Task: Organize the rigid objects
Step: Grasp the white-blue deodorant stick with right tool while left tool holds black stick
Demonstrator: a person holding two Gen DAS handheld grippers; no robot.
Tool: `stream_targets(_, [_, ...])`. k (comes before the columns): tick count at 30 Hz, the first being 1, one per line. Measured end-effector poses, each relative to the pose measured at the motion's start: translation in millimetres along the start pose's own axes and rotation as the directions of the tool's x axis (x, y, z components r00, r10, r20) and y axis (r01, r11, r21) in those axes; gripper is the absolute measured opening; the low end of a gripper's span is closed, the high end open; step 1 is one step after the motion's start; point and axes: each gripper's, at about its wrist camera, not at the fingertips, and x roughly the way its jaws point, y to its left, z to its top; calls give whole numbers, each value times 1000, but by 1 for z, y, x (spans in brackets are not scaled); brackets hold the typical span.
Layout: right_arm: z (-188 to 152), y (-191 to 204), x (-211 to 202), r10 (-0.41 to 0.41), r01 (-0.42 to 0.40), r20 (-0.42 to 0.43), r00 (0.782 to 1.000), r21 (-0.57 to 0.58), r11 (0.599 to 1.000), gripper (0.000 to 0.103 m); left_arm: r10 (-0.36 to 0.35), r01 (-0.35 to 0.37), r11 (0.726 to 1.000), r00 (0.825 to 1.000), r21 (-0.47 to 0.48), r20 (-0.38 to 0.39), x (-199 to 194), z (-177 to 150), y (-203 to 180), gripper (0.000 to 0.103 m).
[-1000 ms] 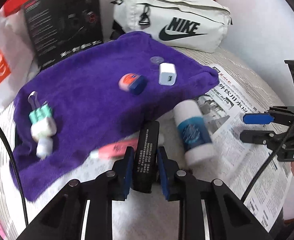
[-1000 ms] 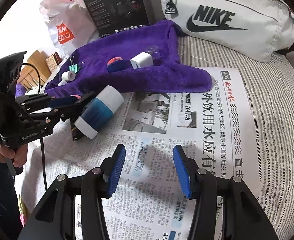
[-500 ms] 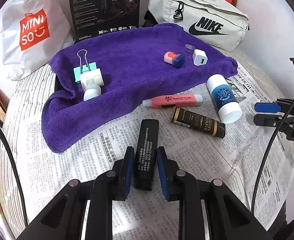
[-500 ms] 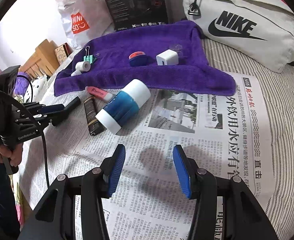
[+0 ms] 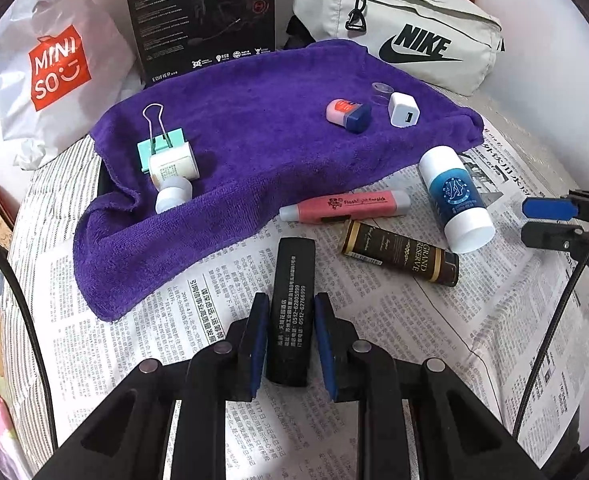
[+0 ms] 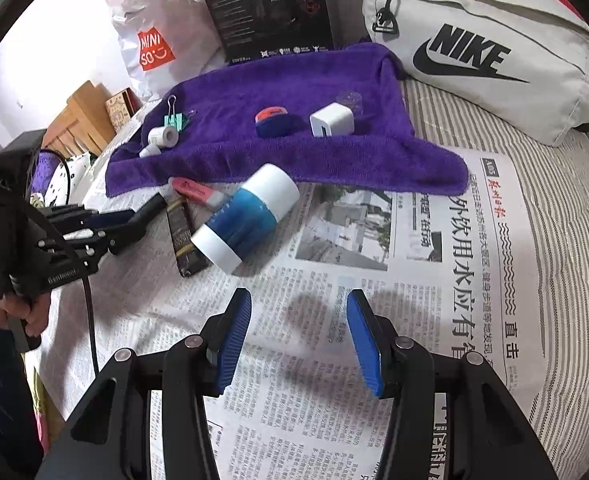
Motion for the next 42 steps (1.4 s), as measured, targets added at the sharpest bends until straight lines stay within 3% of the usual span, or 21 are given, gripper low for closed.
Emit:
stream_targets(12, [39,29,15,14,-16,34,999,45,999,54,34,-33,990,999,-136,3,-13,-22,40,22])
stream_targets(19, [51,32,50,-36,39,-38,999,75,996,54,15,-13,989,1000,-144,13,-14,-25,40,22])
stream_targets(27, [42,33,46,-124,120,-75,989,-61,991,53,-1,5,989,1000,-147,27,-15,-28,41,22])
stream_targets(32, [48,34,46,-115,109,-50,992,-103,989,53,-12,18,987,999,-161,37,-15,-30,43,22])
stream_targets(38, [50,39,63,-156,150,-36,987,-138,979,38,7,-3,989,1000,-150,27,-14,-29,41,23])
stream_targets(42, [50,33,61,-123,119,-26,992,-120,986,37,25,-22,990,999,-141,21,-12,-26,38,23])
